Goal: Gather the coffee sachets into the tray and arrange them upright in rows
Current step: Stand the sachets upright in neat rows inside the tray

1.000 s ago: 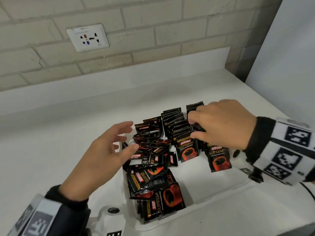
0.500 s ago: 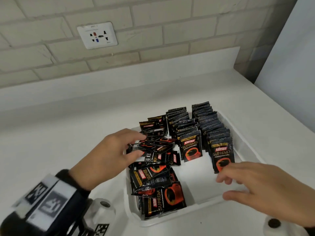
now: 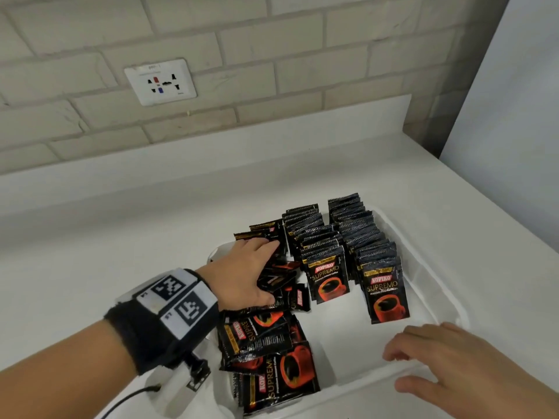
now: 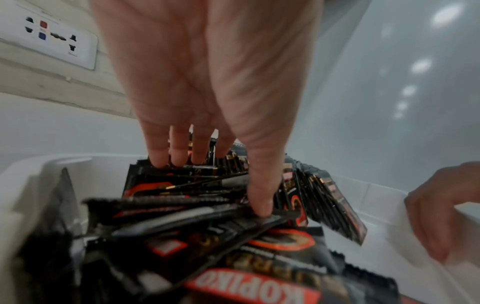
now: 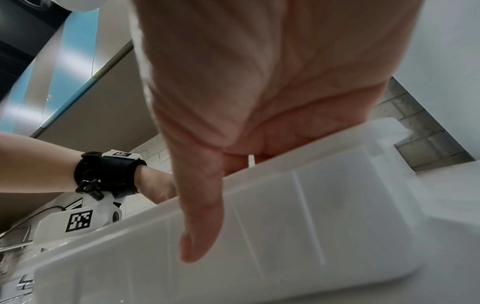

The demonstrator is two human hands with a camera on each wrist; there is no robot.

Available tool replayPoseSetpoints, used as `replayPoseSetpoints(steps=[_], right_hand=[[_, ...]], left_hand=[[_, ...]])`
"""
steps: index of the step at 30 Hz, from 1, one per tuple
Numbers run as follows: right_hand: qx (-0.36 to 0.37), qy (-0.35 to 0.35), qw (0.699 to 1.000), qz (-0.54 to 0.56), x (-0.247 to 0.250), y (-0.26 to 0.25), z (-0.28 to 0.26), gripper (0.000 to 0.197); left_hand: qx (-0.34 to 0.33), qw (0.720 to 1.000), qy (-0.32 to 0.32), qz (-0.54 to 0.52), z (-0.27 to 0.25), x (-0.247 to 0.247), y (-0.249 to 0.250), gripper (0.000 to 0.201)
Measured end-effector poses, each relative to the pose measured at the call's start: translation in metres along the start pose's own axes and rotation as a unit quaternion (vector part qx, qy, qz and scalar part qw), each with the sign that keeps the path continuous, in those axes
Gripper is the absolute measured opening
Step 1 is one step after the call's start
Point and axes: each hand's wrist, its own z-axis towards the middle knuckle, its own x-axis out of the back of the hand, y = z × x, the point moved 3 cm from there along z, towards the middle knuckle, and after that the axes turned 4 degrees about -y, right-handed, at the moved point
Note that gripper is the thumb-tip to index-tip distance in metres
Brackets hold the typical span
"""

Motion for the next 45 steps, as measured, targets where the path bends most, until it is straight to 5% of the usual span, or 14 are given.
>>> replayPoseSetpoints(steps=[2,4,7,8,11,16,19,21,23,30,41,43,45], right_hand=[[-0.034,-0.050,0.997,0.052,0.004,-0.003,0.001,0.060],[0.017,0.020,0.999,0.024,-0.003,0.001,0.002,0.068],[0.009,0.004,1.000,0.013,-0.003,0.001,0.006,0.046],[-0.009,-0.030,0.999,0.023,-0.004,0.000,0.005,0.053],[0.050,0.041,0.997,0.027,-0.014,0.002,0.003,0.083],[0.062,0.019,0.998,0.010,-0.018,0.004,0.002,0.087],[0.057,0.056,0.996,0.033,-0.010,0.001,0.001,0.073],[-0.006,0.007,1.000,0.025,-0.011,0.002,0.002,0.044],[0.010,0.073,0.997,0.009,-0.012,0.001,0.001,0.026],[0.054,0.104,0.993,-0.001,-0.017,0.002,0.002,0.022],[0.040,0.066,0.997,0.014,-0.015,0.004,0.004,0.025],[0.020,0.008,0.999,0.043,-0.013,0.003,0.006,0.044],[0.058,0.053,0.996,0.044,-0.012,0.007,0.001,0.070]], left_hand=[[0.001,1.000,0.016,0.017,0.004,0.000,-0.001,0.086],[0.009,0.999,0.028,0.028,0.008,0.002,-0.002,0.082],[0.028,0.999,0.022,0.024,0.013,0.005,-0.003,0.073],[0.032,0.999,0.018,0.018,0.014,0.005,-0.003,0.068],[0.039,0.999,0.009,0.006,0.017,0.006,-0.003,0.057],[0.047,0.998,-0.001,0.028,0.022,0.002,0.002,0.050],[0.043,0.998,-0.012,0.053,0.024,-0.001,0.007,0.061],[0.041,0.996,-0.015,0.072,0.026,-0.002,0.009,0.064],[0.038,0.995,-0.012,0.089,0.029,-0.002,0.008,0.059],[0.021,0.994,0.013,0.102,0.027,0.001,0.003,0.040],[-0.028,0.993,0.058,-0.095,-0.008,0.023,-0.003,0.039],[-0.033,0.984,0.082,-0.154,-0.020,0.030,-0.005,0.036],[-0.049,0.967,0.113,-0.224,-0.035,0.038,-0.008,0.036]])
